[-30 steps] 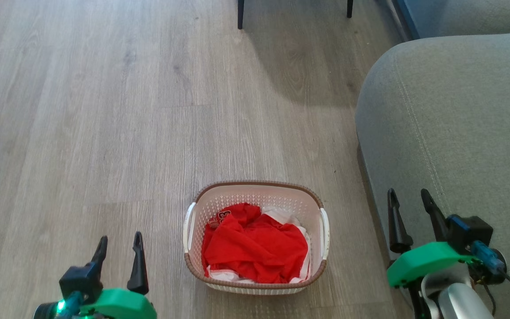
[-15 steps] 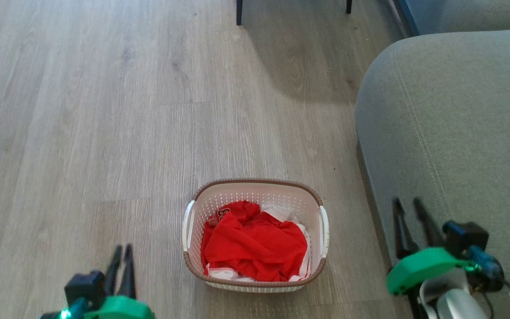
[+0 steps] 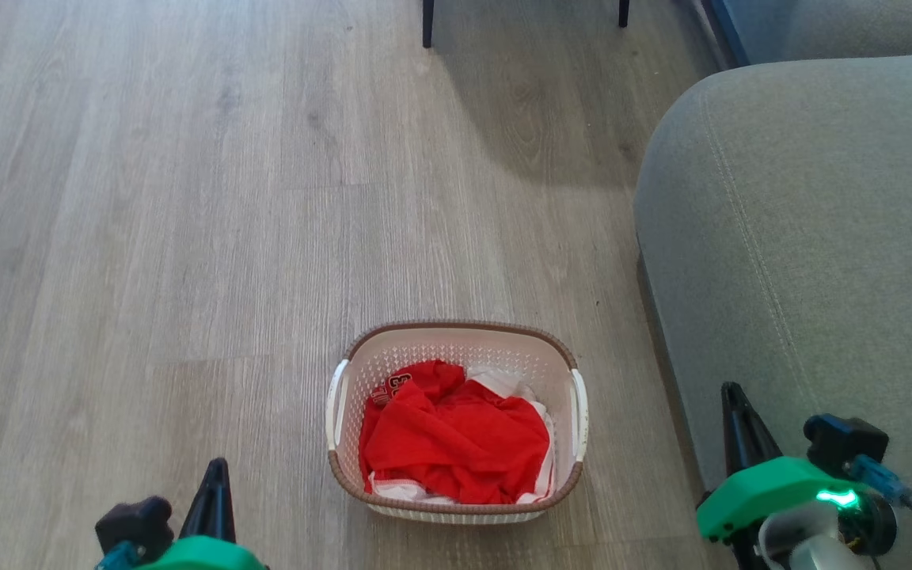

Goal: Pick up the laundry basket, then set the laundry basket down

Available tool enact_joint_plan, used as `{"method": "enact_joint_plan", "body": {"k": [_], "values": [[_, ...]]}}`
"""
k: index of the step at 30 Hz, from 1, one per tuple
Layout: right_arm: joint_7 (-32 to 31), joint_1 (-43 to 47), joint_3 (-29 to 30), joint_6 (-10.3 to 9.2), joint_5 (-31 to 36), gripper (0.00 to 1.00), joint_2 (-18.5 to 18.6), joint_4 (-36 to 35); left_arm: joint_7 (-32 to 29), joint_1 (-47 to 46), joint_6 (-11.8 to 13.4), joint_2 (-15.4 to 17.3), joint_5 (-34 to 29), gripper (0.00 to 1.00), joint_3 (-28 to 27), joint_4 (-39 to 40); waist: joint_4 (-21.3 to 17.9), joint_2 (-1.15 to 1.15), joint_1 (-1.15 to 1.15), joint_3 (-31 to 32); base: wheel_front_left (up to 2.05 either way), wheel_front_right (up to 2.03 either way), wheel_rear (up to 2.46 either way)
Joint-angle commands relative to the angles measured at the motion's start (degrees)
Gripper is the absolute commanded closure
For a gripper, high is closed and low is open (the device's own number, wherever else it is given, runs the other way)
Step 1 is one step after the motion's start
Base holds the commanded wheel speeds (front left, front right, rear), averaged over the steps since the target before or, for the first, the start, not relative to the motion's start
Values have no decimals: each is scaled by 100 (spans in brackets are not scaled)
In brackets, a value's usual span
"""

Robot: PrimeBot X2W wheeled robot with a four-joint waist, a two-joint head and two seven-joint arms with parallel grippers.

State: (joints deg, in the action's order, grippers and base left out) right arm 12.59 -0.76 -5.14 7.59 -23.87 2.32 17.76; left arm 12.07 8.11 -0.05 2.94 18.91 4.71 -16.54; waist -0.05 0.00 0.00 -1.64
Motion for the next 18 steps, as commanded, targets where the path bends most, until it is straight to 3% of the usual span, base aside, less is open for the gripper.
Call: {"method": "enact_joint_plan", "body": {"k": [1, 18], "values": [[-32, -214, 48, -1, -149, 100, 65, -189, -39, -246, -40, 0, 145, 100, -111, 175, 0, 0, 0, 2, 0, 0, 0], [-269, -261, 156, -2, -1231, 100, 109, -220, -318, -427, -148, -1, 1250, 100, -267, 188, 1, 0, 0, 24, 0, 0, 0]]}}
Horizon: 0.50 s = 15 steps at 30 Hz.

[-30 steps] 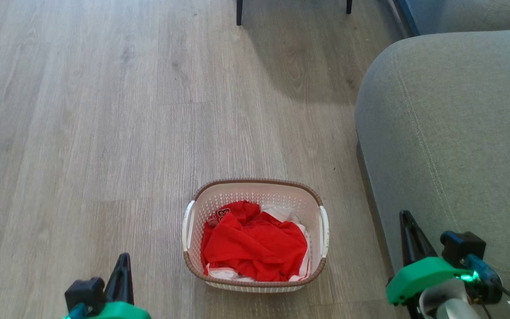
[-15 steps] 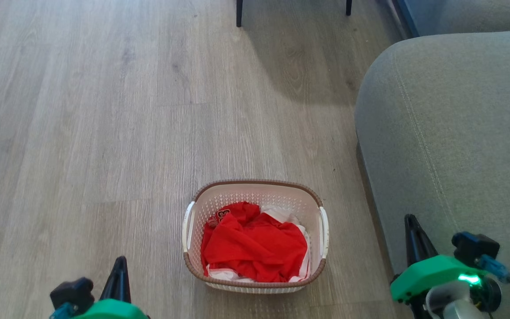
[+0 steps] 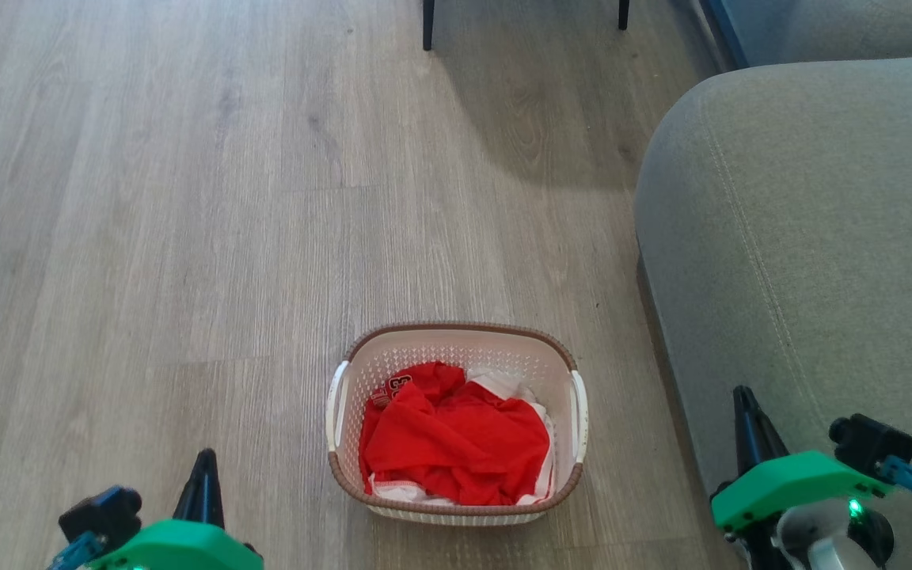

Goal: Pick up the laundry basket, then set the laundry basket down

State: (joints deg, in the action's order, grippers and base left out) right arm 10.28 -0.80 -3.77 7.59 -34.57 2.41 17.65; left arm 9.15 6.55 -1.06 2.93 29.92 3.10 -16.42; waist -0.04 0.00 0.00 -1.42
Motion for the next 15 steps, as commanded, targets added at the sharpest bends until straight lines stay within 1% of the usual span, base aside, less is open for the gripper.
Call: {"method": "enact_joint_plan", "body": {"k": [1, 15], "values": [[-53, -259, 27, -3, -224, 100, 102, -211, -43, -282, -53, 0, 215, 100, -115, 176, 0, 0, 0, 3, 0, 0, 0], [-247, -295, 125, -4, -1042, 100, 126, -235, -257, -422, -137, 0, 1063, 100, -235, 185, 1, 0, 0, 20, 0, 0, 0]]}}
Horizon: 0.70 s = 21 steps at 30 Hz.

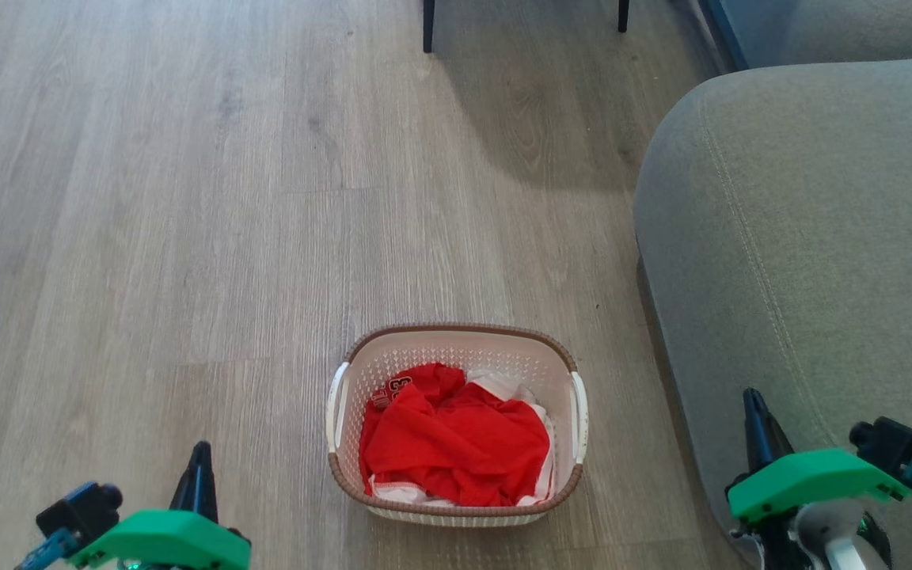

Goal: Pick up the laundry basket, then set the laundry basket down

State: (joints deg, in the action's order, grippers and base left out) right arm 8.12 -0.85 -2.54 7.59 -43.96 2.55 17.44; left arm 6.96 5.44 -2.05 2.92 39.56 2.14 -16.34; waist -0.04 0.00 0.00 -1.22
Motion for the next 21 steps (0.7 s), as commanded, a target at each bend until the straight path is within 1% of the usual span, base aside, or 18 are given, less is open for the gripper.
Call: {"method": "enact_joint_plan", "body": {"k": [1, 21], "values": [[-47, -293, 10, -4, -165, 100, 113, -216, -55, -321, -44, 1, 165, 100, -148, 178, 0, 0, 0, 2, 0, 0, 0], [-360, -349, 179, -5, -1406, 100, 136, -252, -385, -536, -172, -1, 1467, 100, -332, 190, 1, 0, 0, 28, 0, 0, 0]]}}
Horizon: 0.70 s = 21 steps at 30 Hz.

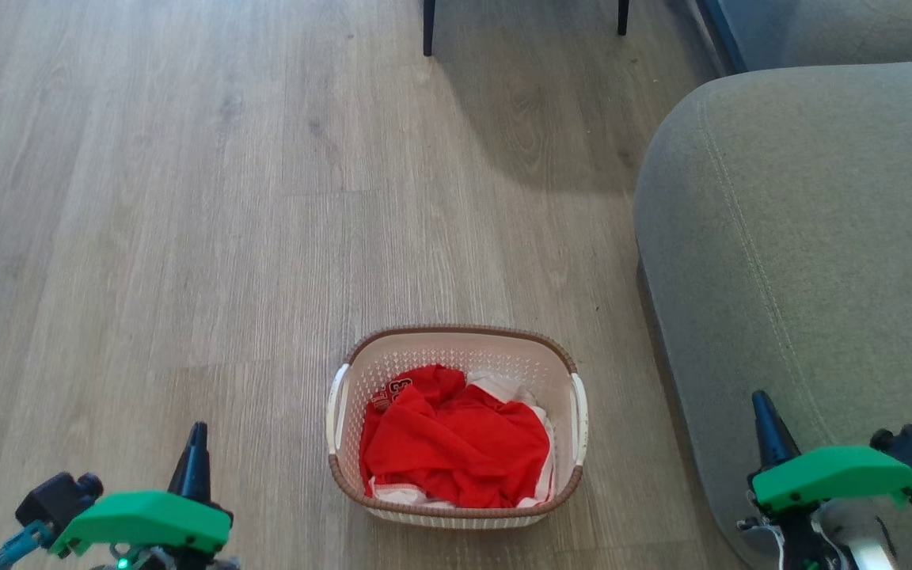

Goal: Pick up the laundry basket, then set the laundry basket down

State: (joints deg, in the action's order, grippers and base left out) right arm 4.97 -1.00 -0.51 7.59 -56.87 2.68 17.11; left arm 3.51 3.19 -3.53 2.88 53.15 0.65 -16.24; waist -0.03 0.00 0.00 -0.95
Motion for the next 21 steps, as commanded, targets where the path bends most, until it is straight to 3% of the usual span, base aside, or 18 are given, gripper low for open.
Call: {"method": "enact_joint_plan", "body": {"k": [1, 21], "values": [[-61, -336, -16, -5, -176, 100, 125, -220, -57, -322, -30, 3, 174, 100, -193, 181, 0, 0, 0, 2, 0, 0, 0], [-387, -394, 170, -7, -1403, 100, 136, -255, -387, -538, -158, 2, 1477, 100, -376, 194, 1, 0, 0, 28, 0, 0, 0]]}}
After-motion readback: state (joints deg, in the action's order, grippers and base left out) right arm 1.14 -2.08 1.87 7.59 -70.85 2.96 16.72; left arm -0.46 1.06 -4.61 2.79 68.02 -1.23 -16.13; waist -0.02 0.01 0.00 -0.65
